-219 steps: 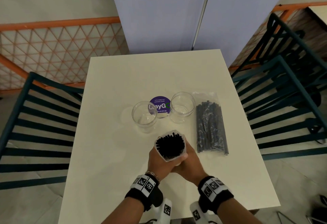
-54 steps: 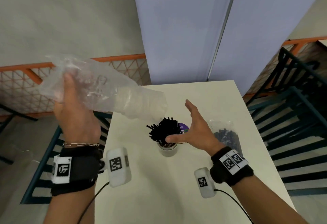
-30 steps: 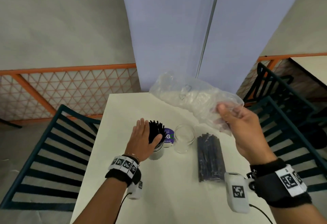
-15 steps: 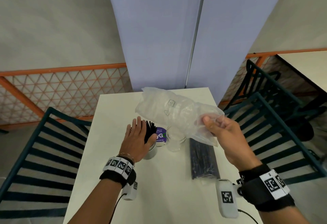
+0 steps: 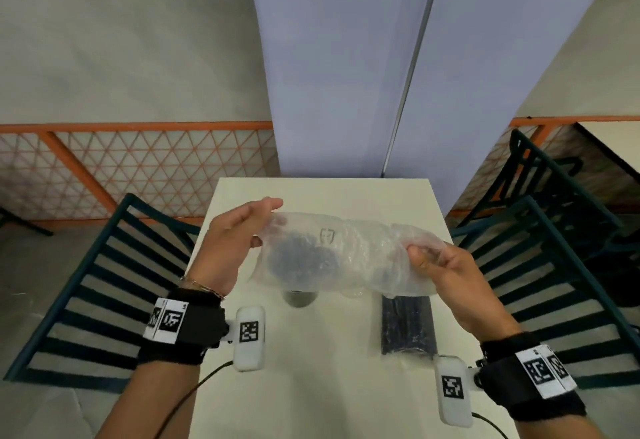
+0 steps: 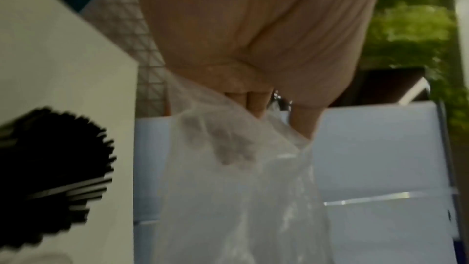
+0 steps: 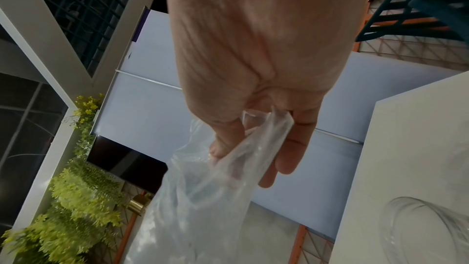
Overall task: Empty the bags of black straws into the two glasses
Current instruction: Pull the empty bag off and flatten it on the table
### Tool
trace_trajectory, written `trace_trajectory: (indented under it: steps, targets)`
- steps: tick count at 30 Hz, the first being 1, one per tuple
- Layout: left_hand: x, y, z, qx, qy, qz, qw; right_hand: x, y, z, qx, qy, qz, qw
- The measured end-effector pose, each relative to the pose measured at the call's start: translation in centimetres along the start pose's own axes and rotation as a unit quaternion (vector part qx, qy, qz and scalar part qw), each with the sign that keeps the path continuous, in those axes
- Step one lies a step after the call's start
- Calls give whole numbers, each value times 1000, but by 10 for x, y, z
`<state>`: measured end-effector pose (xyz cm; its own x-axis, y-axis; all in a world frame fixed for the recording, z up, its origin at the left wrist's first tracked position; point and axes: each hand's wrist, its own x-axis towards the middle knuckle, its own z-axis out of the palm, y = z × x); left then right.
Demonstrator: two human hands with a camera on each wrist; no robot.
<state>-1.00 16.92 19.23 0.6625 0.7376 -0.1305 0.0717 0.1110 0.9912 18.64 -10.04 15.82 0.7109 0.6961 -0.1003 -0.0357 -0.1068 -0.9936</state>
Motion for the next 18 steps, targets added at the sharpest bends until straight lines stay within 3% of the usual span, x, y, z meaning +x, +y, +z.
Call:
trace_trajectory:
  steps: [3, 5, 9, 11, 18]
  targets:
    - [-7, -10, 13, 36, 61, 18, 997, -2, 6, 0, 5, 30, 7, 1000]
    - [-9, -19, 18, 23, 90, -11, 996, -2, 11, -1, 1, 67, -2, 998]
    - [-23, -40, 25, -77, 22, -134, 988, -5, 19, -10, -3, 110, -19, 994]
    - [-29, -48, 31, -94, 36, -160, 982, -7, 23, -16, -30, 113, -16, 993]
    - [-27, -56, 46, -25, 214, -96, 972, -10, 34, -42, -155, 168, -41, 973]
